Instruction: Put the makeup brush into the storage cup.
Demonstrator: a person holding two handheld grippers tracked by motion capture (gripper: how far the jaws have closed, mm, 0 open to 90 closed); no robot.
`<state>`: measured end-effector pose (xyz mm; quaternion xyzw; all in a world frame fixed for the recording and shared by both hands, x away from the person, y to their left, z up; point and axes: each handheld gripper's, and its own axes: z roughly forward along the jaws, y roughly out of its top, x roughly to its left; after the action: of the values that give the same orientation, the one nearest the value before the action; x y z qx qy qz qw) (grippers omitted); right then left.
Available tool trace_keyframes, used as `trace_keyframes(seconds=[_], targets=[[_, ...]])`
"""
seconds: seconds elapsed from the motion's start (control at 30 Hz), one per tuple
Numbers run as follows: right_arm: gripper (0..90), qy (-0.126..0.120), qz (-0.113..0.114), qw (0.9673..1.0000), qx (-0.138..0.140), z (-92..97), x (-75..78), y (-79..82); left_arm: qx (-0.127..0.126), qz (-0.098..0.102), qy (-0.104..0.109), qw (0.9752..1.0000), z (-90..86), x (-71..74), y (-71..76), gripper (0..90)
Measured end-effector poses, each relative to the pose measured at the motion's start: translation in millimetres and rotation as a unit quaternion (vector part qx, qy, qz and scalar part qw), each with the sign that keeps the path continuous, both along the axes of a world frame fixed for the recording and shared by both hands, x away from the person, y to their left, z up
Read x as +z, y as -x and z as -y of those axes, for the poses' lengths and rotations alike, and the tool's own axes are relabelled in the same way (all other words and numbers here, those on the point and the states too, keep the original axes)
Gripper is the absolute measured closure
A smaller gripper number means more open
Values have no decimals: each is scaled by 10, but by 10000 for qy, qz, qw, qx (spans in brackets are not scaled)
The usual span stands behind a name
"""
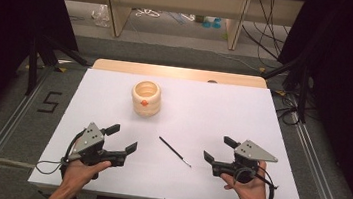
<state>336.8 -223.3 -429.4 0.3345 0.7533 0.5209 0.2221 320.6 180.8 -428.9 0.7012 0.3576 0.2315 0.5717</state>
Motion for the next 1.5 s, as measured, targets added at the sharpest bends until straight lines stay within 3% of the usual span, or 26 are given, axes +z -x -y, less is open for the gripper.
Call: trace_keyframes(seconds=[0.1, 0.37, 0.53, 0.7, 0.93, 1.17, 1.4, 1.5], targets=[[159, -20, 18, 10000, 77, -26, -12, -26, -9, -1, -35, 10000, 0, -3, -2, 156], [174, 318, -234, 9989, 265, -78, 19, -80, -25, 8, -39, 10000, 9, -5, -4, 156], [188, 682, -314, 9966, 331, -119, 32, -114, -23, -4, -40, 10000, 13, -8, -5, 156], [214, 1122, -252, 9922, 476, -233, 81, -193, -2, 45, -34, 10000, 11, -6, 0, 156], [263, 1461, -538, 9852, 719, -394, 172, -374, 6, 31, -32, 10000, 12, -9, -1, 156], [262, 1799, -1061, 9742, 859, -602, 147, -573, -35, -37, -7, 10000, 26, -18, -2, 156], [287, 2383, -1408, 9551, 1055, -838, 59, -646, -57, -18, -57, 10000, 20, -17, -5, 156], [288, 2535, -1448, 9494, 1161, -932, 37, -656, -54, -24, -56, 10000, 21, -17, -3, 156]])
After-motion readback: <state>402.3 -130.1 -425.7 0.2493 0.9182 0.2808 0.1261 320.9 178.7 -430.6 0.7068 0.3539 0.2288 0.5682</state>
